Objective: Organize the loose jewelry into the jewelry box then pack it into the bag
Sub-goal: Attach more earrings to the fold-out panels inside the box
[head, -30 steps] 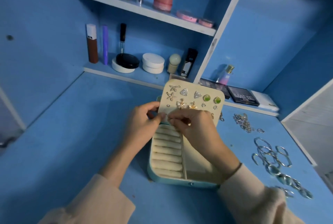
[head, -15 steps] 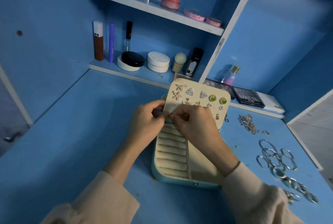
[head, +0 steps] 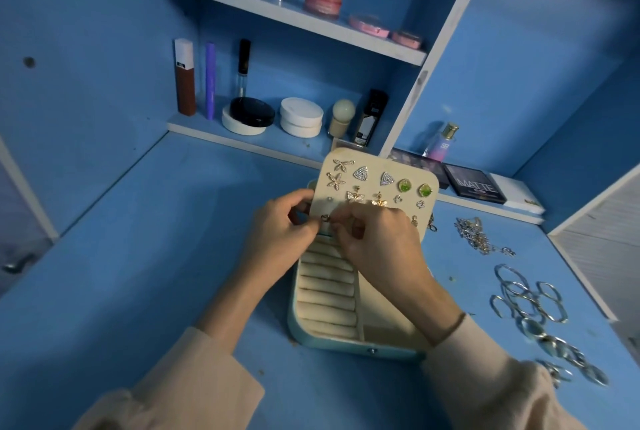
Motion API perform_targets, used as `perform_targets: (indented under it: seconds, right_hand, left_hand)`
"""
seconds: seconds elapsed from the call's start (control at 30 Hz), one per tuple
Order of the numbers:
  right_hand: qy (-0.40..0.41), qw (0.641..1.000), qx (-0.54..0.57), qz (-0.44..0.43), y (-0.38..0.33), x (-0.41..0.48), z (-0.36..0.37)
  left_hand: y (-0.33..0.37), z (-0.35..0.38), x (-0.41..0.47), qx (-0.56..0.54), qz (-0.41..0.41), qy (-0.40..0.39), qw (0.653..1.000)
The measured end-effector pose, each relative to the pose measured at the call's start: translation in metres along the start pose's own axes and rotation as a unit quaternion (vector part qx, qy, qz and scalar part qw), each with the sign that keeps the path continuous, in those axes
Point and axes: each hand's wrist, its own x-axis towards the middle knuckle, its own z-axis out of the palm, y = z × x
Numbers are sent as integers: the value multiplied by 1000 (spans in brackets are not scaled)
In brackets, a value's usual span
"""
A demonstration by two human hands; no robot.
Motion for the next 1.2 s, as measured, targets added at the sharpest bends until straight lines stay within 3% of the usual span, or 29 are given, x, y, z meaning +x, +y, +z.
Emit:
perform_targets:
  seconds: [0.3, 0.57, 0.93, 1.2]
  right_hand:
    - [-20, 998, 56, 17, 38, -14, -24]
    - [-9, 999, 19, 33, 85, -26, -58]
    - [-128, 987, -36, 92, 127, -44, -77]
    - [-110, 986, -45, 120, 139, -47, -69]
  left_hand:
    - [-2, 1, 1, 35, 17, -2, 999]
    - [-5, 4, 2, 22, 4, 46, 999]
    - [-2, 2, 1, 28, 4, 34, 999]
    - [-4, 2, 3, 29, 10, 34, 999]
